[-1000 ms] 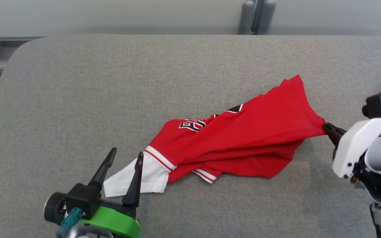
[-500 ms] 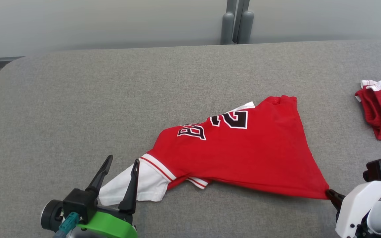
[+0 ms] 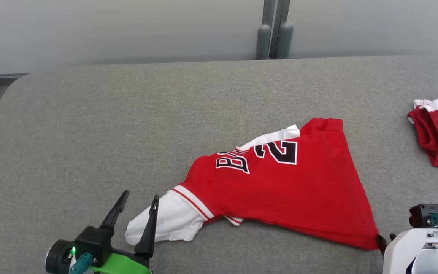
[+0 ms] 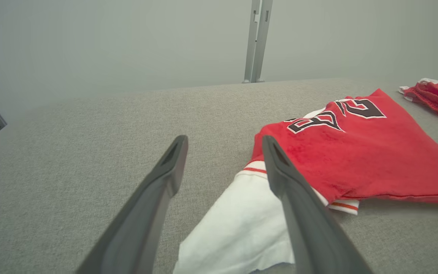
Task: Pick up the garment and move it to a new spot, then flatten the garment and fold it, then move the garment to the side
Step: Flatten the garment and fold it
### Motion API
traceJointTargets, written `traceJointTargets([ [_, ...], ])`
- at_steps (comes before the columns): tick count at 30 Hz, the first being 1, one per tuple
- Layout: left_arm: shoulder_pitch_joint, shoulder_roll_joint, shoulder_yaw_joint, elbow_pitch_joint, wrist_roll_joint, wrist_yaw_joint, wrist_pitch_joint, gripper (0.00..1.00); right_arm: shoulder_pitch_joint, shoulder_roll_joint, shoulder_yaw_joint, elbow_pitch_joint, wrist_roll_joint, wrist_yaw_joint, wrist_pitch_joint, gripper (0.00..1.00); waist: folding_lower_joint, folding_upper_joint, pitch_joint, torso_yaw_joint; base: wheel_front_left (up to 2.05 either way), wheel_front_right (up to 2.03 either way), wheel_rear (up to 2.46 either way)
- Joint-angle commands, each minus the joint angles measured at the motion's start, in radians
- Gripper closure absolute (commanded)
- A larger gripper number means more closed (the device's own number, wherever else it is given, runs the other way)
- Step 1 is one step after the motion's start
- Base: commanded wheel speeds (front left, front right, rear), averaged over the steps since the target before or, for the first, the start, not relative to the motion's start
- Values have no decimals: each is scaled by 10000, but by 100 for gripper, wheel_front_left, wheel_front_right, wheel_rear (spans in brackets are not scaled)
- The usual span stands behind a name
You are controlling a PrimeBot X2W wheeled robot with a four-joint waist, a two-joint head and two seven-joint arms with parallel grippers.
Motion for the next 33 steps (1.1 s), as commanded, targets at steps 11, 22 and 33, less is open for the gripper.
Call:
traceJointTargets([
  [11, 636, -448, 539, 542, -376, 78, -611, 0, 172, 399, -404, 29, -357, -3, -2237, 0, 0, 0, -594, 234, 0, 0, 0],
  [22, 956, -547, 1268, 868, -209, 127, -696, 0, -69, 580, 100, -92, -780, -5, -6222, 0, 0, 0, -1003, 318, 0, 0, 0],
  [33, 1377, -1156, 2797, 697, 513, -78, -679, 0, -377, 689, 223, 708, -1400, -5, -8378, 0, 0, 0, -1478, 424, 0, 0, 0],
])
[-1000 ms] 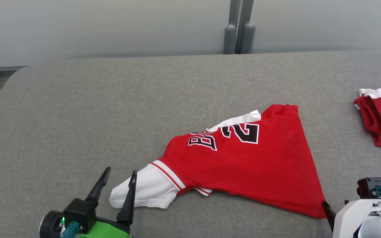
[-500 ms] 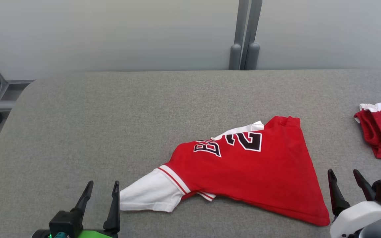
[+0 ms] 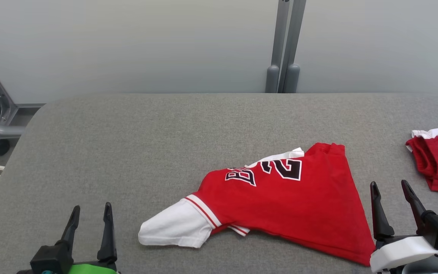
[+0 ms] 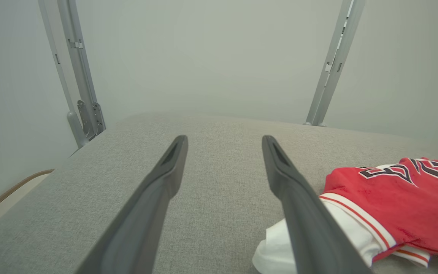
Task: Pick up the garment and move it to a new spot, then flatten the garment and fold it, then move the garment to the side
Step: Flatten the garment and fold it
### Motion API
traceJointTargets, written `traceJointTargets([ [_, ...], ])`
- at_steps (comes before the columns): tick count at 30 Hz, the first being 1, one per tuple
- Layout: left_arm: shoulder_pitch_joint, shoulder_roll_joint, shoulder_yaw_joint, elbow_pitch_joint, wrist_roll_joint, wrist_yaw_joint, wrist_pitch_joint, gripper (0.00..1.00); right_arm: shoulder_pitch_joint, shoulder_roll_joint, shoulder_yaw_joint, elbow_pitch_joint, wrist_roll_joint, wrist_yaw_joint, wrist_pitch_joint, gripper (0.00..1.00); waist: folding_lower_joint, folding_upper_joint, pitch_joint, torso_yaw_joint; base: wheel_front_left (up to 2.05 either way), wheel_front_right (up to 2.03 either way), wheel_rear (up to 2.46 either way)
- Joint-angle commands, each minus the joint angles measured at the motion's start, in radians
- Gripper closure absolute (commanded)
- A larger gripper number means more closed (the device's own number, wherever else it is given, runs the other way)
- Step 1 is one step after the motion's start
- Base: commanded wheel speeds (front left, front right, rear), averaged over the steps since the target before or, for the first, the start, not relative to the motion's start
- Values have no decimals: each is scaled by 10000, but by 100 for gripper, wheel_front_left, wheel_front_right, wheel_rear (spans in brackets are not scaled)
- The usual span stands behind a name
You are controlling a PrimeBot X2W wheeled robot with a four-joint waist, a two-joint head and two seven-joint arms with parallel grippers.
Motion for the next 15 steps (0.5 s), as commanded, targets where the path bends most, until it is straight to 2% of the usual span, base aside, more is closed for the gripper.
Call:
traceJointTargets([
  [1, 169, -34, 177, 48, 2, 9, -2, 0, -98, 2, -49, 38, 12, -5, -171, 0, 0, 0, -94, -1, 0, 0, 0],
  [3, 165, -158, 467, 91, -112, -145, -2, 0, -141, 6, -65, 116, 153, -5, -383, 0, 0, 0, -144, -23, 0, 0, 0],
  [6, 191, -284, 775, 161, -339, -685, 1, 0, -121, 9, 49, 326, 219, -5, -570, 0, 0, 0, -195, -38, 0, 0, 0],
  [11, 263, -216, 804, 538, -114, -1468, 0, 0, -150, 0, 67, 651, 325, -5, -672, 0, 0, 0, -207, -91, 0, 0, 0],
  [15, 208, -336, 898, 629, 68, -1658, 0, 0, -163, 1, 36, 759, 339, -5, -710, 0, 0, 0, -169, -87, 0, 0, 0],
])
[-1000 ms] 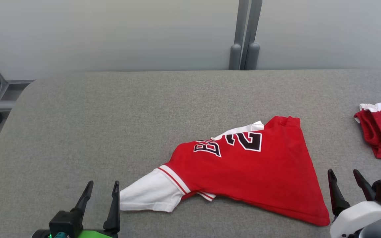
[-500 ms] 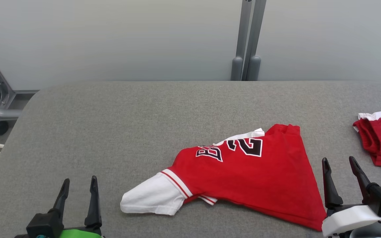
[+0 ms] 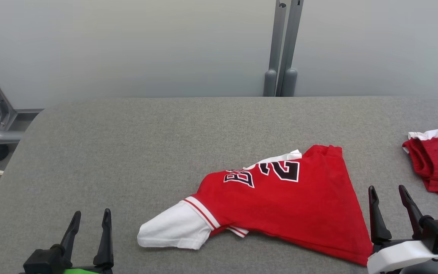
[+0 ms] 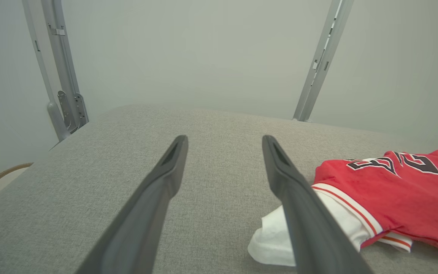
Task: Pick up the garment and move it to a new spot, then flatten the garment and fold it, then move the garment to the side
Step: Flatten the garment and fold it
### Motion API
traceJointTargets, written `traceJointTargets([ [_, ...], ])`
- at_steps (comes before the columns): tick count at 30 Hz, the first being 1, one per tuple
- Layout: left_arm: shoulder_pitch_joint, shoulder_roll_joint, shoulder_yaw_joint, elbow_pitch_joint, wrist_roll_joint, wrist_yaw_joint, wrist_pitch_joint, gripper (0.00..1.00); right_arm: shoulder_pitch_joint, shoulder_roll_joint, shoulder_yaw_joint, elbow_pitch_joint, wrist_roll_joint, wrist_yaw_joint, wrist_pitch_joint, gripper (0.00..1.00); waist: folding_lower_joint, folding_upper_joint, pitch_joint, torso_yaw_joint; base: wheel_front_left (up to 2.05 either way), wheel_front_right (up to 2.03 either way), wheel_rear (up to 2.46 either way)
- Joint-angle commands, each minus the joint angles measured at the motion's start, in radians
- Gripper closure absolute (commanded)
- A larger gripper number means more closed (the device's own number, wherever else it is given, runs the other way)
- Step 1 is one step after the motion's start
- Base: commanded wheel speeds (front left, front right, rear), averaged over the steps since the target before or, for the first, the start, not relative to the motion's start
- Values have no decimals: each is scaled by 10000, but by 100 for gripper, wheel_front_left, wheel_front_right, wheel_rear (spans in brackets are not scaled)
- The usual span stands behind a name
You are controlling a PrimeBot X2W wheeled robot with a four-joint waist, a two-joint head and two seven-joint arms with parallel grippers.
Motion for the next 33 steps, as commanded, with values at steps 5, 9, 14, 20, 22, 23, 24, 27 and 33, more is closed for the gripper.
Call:
traceJointTargets([
  [5, -64, -173, 54, 121, 247, -159, 2, 0, -112, -18, -101, 74, 250, -5, -80, 0, 0, 0, 77, 9, 0, 0, 0],
  [9, -118, -286, 33, 271, 353, -241, 2, 0, -183, -23, -142, 10, 191, -5, -86, 0, 0, 0, 105, -8, 0, 0, 0],
  [14, -25, -385, -289, 662, 189, -443, 257, 0, -242, -21, -181, 56, -5, -5, 142, 0, 0, 0, 153, -61, 0, 0, 0],
  [20, -496, -101, -869, 1667, 98, -777, 1005, 0, -152, -13, -95, 213, -319, -5, 1850, 0, 0, 0, 303, -57, 0, 0, 0],
  [22, -709, -58, -1041, 2053, 50, -846, 1220, 0, -74, -26, -43, 198, -389, -5, 2624, 0, 0, 0, 398, -73, 0, 0, 0],
  [23, -824, -83, -1106, 2257, -33, -855, 1374, 0, -21, -23, 1, 218, -385, -5, 2960, 0, 0, 0, 442, -87, 0, 0, 0],
  [24, -929, -85, -1207, 2400, -48, -878, 1467, 0, -8, -19, 17, 182, -438, -5, 3179, 0, 0, 0, 481, -105, 0, 0, 0],
  [27, -1202, -95, -1446, 2799, -199, -929, 1848, 0, 163, -22, -20, 256, -448, -5, 3795, 0, 0, 0, 636, -165, 0, 0, 0],
  [33, -1597, -21, -1713, 3149, -489, -996, 1932, 0, 236, -22, 91, 458, -143, -5, 4121, 0, 0, 0, 1000, -299, 0, 0, 0],
])
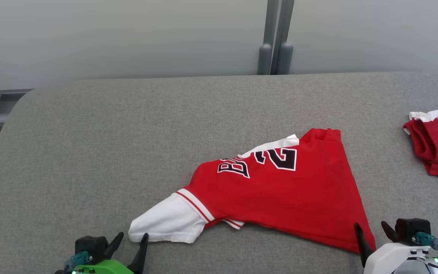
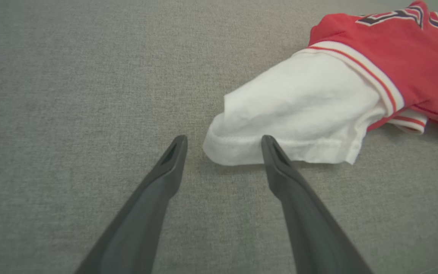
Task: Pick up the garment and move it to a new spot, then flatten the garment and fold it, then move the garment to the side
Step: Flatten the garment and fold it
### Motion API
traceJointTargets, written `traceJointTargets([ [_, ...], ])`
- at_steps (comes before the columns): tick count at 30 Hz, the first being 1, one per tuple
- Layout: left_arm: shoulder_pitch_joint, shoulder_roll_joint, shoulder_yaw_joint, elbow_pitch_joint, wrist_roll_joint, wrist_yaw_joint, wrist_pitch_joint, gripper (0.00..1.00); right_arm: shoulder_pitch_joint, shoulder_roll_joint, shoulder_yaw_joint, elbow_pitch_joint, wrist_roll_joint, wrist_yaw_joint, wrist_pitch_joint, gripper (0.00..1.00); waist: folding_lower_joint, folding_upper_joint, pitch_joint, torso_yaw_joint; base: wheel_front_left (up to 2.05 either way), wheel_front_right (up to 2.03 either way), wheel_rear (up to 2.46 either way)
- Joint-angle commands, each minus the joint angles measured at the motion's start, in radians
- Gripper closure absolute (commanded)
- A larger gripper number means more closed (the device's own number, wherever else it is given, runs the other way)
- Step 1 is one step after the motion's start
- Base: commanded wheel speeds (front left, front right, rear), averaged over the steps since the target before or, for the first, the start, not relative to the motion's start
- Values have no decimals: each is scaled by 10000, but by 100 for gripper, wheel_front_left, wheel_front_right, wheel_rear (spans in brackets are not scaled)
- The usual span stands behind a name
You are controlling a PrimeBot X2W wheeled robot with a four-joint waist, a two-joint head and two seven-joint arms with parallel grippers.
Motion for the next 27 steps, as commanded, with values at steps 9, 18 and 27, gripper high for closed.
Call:
traceJointTargets([
  [9, -550, 228, -296, 258, -231, -56, -112, 0, -56, -26, -163, 518, 83, -5, 265, 0, 0, -1, 561, -125, 0, 0, 0],
  [18, -438, 318, -527, 191, -403, -67, -257, 0, 52, -27, -191, 806, 347, -5, 670, 0, 0, -1, 580, -5, 0, 0, 0],
  [27, -579, 436, -680, 131, -548, -71, -249, 9, 7, -30, -210, 925, 311, -6, 979, 0, 0, -1, 632, 24, 0, 0, 0],
])
